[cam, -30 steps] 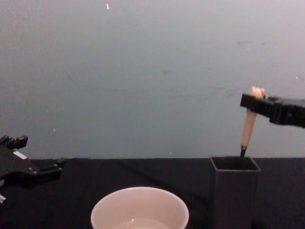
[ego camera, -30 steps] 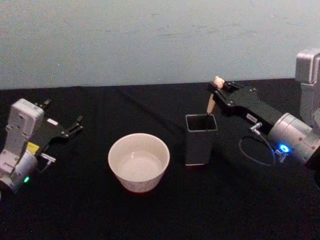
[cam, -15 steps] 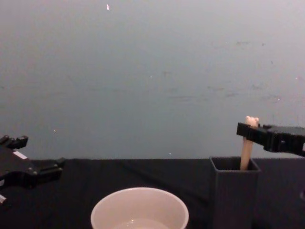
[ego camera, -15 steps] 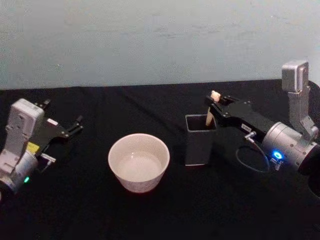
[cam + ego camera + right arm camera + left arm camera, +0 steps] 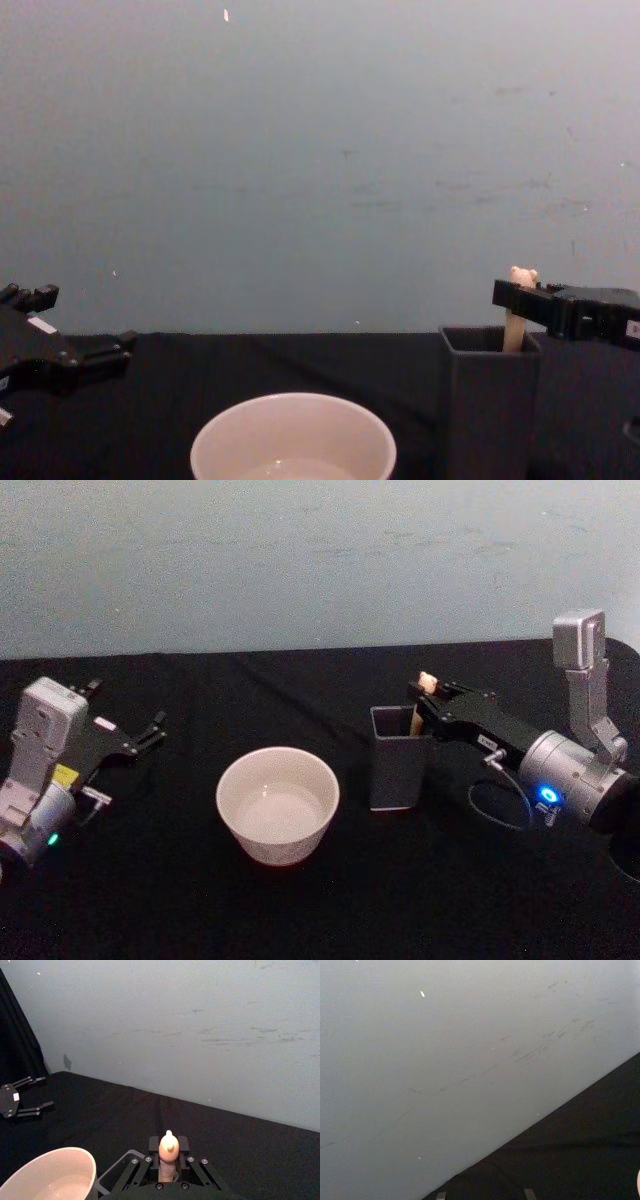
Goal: Pick up the stirring spoon with one hand, stir inside the cup, then place it back in its original position.
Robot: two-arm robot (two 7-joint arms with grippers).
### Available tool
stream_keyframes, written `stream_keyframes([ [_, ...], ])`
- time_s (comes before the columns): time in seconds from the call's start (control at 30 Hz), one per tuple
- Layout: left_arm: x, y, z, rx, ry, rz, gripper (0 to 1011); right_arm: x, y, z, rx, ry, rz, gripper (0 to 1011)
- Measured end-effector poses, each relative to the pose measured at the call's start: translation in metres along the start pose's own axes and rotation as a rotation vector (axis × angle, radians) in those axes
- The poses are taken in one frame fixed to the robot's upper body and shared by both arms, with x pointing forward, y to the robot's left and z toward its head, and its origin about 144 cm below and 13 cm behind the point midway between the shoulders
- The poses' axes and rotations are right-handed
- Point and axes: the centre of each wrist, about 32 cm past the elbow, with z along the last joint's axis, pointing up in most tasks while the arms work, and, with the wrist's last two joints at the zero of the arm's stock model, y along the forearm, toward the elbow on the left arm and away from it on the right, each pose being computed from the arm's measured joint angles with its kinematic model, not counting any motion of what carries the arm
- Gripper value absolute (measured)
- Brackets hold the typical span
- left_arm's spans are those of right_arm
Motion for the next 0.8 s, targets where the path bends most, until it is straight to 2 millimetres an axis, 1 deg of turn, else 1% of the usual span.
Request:
stream_keyframes([
  [0.6, 0.0000, 0.0000, 0.0000, 0.000, 0.000, 0.000, 1001, 0.0003, -0.0003, -0.0001, -0.001, 0.000, 0.000, 215],
  [0.7, 0.0000, 0.0000, 0.0000, 0.000, 0.000, 0.000, 1002, 0.0004, -0.0004, 0.0000, 0.000, -0.001, 0.000, 251],
  [0.8, 0.0000, 0.0000, 0.0000, 0.000, 0.000, 0.000, 1001, 0.0003, -0.0005, 0.0000, 0.000, -0.001, 0.000, 326],
])
